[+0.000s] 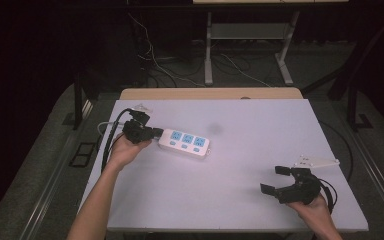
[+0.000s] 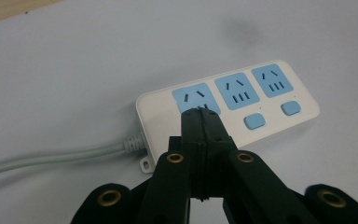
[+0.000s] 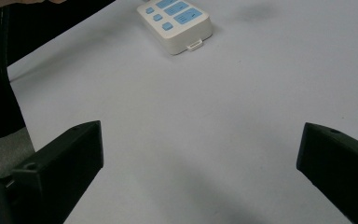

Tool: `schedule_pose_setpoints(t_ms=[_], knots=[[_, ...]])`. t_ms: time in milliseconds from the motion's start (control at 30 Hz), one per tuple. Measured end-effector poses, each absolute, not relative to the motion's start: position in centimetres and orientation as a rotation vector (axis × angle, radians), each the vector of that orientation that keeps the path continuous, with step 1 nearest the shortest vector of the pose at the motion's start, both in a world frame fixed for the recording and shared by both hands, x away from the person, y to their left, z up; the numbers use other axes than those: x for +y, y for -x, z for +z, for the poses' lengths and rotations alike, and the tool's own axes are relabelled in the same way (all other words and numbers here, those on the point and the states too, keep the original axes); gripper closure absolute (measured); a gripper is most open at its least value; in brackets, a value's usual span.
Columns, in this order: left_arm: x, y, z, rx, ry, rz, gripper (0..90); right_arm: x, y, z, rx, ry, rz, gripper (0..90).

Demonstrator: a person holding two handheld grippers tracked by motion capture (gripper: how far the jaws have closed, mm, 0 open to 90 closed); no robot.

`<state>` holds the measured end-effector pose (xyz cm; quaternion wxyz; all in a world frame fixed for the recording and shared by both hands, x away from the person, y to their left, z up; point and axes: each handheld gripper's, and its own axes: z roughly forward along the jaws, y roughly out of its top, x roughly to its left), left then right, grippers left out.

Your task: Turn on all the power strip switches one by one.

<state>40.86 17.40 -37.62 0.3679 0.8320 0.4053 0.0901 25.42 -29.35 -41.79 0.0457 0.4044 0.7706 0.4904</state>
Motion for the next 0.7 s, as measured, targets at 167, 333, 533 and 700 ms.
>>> schedule_pose_setpoints(t_ms=[167,333,533,700], knots=[[16.7,-41.0,-38.4,1.032,-2.148,0.223,89.3,-29.4,-25.4,-41.8,2.352,-1.231,1.500,0.3],[16.1,-41.1,-39.1,1.027,-2.156,0.209,89.3,-29.4,-25.4,-41.8,2.352,-1.229,1.498,0.3],[15.7,-41.3,-39.5,1.023,-2.157,0.207,89.3,-29.4,-25.4,-41.8,2.352,-1.228,1.498,0.3],[15.6,-41.4,-39.9,1.026,-2.153,0.202,89.3,-29.3,-25.4,-41.8,2.355,-1.225,1.495,0.3]])
